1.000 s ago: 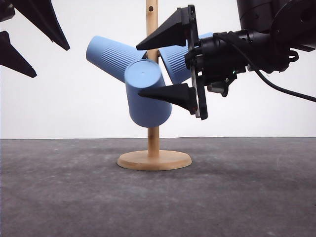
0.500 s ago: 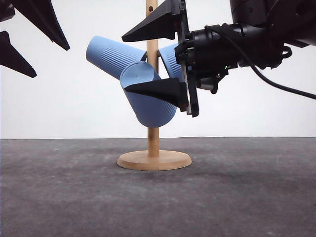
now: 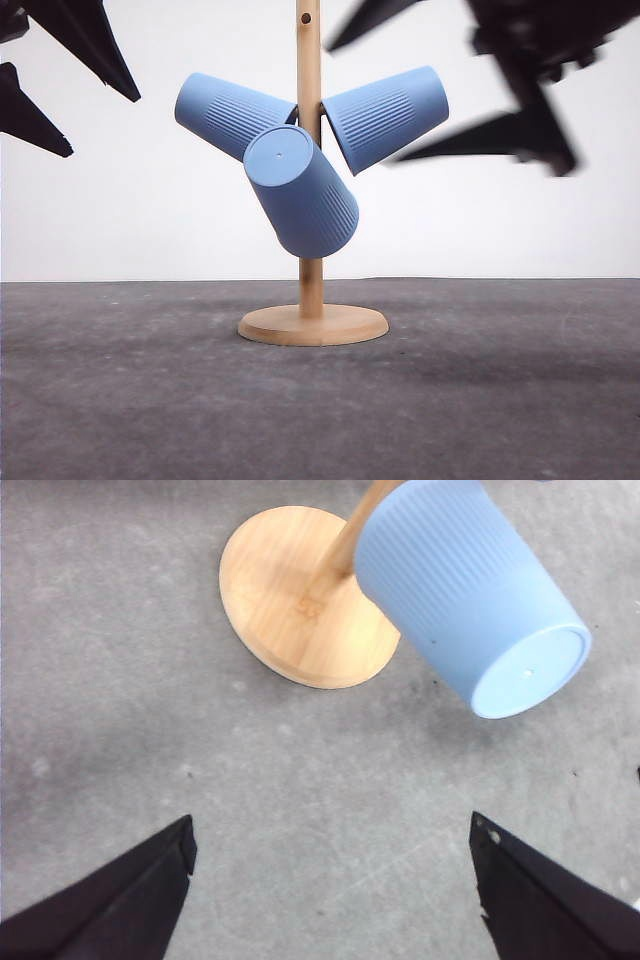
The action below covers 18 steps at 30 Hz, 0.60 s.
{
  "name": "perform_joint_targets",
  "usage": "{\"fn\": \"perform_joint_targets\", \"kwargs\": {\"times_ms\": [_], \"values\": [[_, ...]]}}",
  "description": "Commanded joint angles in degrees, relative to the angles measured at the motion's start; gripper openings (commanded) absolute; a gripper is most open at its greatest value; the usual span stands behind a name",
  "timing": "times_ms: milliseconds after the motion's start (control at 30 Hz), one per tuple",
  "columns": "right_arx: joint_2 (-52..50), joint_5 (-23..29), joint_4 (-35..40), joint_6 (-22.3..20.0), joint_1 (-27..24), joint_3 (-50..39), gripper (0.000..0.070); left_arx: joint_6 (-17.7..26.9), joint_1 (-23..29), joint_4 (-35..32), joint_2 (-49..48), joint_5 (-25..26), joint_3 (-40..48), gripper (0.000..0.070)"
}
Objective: Place three cups
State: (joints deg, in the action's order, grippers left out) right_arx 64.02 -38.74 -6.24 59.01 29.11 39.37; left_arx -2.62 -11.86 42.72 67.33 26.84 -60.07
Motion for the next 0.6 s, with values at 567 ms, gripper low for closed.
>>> {"fn": "perform_joint_targets", "kwargs": {"times_ms": [567], "values": [[-10.5,39.2,-23.2,-59.5,-10.1,4.8,0.0490,-4.8,-0.1,-4.1,-5.2,-6.4,1.6,0.0516]]}}
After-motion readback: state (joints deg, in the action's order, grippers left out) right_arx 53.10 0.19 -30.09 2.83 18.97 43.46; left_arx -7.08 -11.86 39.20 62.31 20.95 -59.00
